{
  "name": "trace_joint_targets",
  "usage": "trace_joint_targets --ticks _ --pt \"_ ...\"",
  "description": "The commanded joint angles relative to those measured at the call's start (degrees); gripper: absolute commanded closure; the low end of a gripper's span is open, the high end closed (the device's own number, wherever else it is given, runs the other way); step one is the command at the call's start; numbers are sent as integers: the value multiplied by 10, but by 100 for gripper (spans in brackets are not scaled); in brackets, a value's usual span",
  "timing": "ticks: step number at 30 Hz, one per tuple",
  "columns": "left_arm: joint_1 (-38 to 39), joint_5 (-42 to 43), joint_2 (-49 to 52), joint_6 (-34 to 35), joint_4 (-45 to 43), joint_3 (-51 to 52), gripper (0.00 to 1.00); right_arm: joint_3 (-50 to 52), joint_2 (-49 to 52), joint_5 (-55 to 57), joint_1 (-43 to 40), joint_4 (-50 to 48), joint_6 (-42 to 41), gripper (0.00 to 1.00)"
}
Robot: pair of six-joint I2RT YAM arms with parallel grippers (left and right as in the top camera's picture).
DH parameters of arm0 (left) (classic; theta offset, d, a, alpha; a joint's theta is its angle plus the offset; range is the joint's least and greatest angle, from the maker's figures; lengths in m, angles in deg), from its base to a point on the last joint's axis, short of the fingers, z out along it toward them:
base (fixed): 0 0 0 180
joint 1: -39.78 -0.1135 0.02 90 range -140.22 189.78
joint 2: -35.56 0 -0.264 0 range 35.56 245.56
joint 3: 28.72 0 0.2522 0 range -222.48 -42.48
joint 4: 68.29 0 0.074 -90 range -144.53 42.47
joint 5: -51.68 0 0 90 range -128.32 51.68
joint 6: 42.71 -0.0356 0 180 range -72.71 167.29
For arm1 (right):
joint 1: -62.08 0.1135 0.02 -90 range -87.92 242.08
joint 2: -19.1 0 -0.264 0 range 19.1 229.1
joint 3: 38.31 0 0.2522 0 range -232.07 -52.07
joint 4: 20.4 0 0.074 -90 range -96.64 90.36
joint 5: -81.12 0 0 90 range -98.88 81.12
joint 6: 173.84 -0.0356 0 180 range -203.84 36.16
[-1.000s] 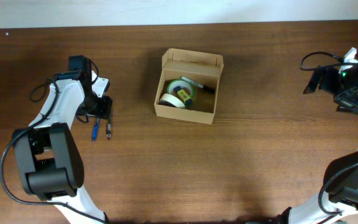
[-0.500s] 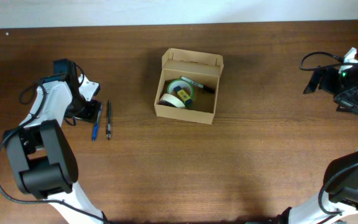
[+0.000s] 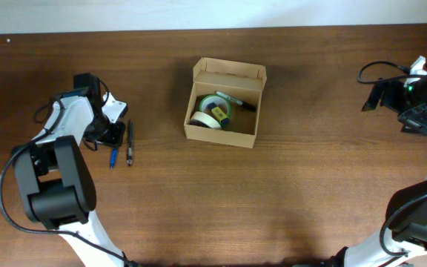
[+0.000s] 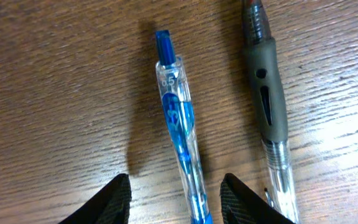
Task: Pack container
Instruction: 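Return left gripper to the blue pen and grasp it, then carry blue pen into the box and release it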
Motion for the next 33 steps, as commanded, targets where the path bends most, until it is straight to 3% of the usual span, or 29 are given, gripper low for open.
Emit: trace_joint_targets --ticks 1,5,7,8,9,16,26,30,33 --pt "0 9 27 -7 -1 5 54 1 0 -5 -1 -1 -7 1" --pt "1 16 42 -7 2 5 59 1 0 -5 -1 0 -7 1" --pt "2 22 43 -7 1 5 78 1 0 -5 -1 0 -7 1" --pt "2 27 43 -7 1 4 94 1 0 -5 -1 -1 -7 1" --pt "3 33 42 -5 2 2 98 1 0 -5 -1 -1 -7 1" --pt "2 100 37 3 54 -73 98 1 0 -5 -1 -4 -7 1" --pt "10 156 -8 -12 155 -301 98 1 0 -5 -1 -22 -7 1" --pt "49 200 -34 -86 155 -394 99 1 0 -5 -1 -22 -7 1" --pt "103 204 -55 -181 165 -446 98 1 0 -5 -1 -22 -7 1"
